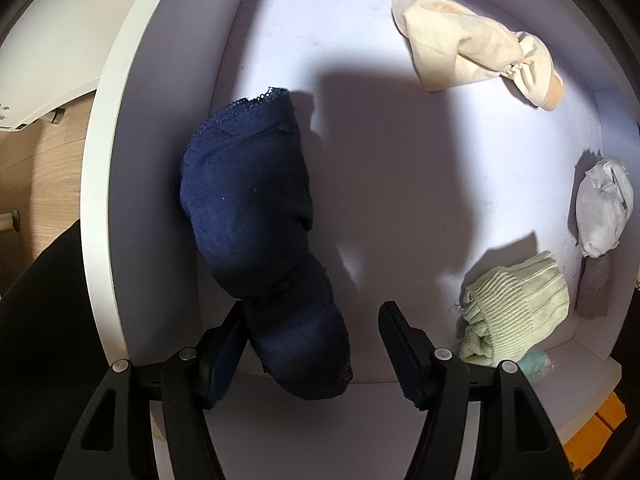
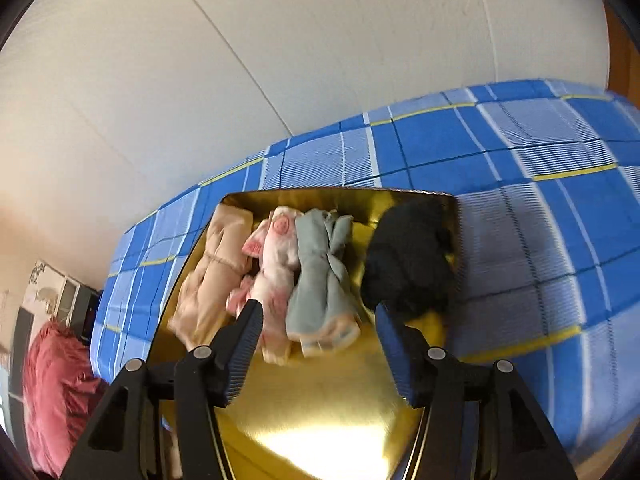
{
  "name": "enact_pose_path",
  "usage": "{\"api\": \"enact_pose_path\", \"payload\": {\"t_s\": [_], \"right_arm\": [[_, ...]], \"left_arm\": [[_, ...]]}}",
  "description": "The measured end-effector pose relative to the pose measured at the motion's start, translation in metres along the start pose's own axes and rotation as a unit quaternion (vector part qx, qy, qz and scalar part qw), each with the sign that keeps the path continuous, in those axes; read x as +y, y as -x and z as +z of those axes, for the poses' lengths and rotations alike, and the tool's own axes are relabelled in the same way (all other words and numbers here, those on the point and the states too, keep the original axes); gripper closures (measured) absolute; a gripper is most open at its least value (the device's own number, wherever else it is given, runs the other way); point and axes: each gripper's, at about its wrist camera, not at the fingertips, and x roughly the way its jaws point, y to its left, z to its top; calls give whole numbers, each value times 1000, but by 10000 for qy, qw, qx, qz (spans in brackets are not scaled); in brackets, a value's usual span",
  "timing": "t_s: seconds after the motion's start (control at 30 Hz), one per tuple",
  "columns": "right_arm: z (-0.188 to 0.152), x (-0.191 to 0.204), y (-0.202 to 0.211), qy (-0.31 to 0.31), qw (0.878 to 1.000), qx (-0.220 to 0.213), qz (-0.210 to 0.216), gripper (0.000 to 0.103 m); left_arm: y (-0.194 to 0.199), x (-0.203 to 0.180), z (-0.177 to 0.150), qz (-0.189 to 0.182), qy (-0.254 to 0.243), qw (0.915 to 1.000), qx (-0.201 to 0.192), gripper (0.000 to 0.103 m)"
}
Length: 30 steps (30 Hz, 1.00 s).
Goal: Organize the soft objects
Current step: 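Move the right gripper back over the open drawer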
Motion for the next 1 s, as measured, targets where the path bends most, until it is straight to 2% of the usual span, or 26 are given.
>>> {"api": "enact_pose_path", "payload": {"t_s": [0.13,0.27,0.4,0.5,0.67,0.77,0.87,0.93,1.0], "right_arm": [[-36,-13,37,193,9996,-191,115,42],[-82,-25,70,486,9983,-321,-9,39],[-131,-39,78,588,9982,-114,-73,35],[-171,-49,67,530,9981,328,-24,35],[-230,-59,18,419,9902,1333,73,34],[-264,-59,-19,441,9797,1956,9,33],[-298,-51,-55,658,9655,2516,-95,32],[-316,-43,-80,780,9550,2862,-61,25],[-329,-34,-99,898,9463,3102,-117,24]], "left_arm": [[5,10,-6,-181,189,9996,-59,37],[15,26,-9,-394,467,9979,-222,37],[24,37,-13,-531,583,9962,-368,37],[28,43,-17,-572,598,9958,-397,36],[25,50,-23,-426,556,9969,-350,37],[26,57,-25,-441,615,9964,-373,36],[33,63,-30,-457,780,9943,-563,36],[42,68,-32,-573,881,9918,-721,36],[49,72,-36,-656,939,9897,-855,36]]}}
